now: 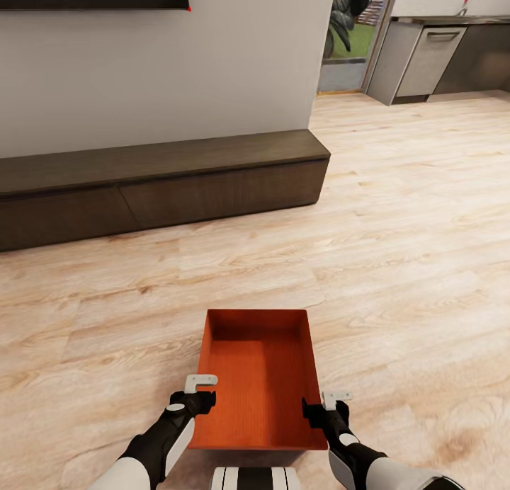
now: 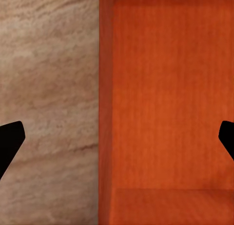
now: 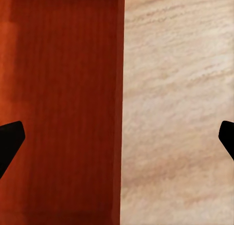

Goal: Move the two storage containers from the living room to the garage. In the garage, place one container on the floor and stack the other container on top of it (either order is fine).

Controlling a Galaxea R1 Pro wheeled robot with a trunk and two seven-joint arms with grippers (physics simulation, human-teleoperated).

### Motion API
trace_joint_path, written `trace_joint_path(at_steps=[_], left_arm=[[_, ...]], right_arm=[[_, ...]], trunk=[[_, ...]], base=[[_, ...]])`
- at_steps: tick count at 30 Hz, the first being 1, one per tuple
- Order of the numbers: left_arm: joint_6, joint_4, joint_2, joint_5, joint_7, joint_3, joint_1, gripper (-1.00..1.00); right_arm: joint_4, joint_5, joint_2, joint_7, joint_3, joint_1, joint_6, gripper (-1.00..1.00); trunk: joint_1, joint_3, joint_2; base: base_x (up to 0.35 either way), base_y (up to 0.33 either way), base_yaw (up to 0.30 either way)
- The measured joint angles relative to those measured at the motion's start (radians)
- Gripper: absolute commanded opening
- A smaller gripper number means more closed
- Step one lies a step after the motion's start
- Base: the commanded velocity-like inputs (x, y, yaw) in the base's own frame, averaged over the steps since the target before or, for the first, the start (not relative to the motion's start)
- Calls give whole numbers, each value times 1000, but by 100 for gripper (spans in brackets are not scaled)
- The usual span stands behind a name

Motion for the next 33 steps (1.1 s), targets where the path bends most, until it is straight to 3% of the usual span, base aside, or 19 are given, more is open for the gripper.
trace_joint_path(at_steps=[33], left_arm=[[0,24,2,5,0,2,0,100]], right_arm=[[0,0,-3,0,0,0,-23,100]], trunk=[[0,0,0]], base=[[0,0,0]])
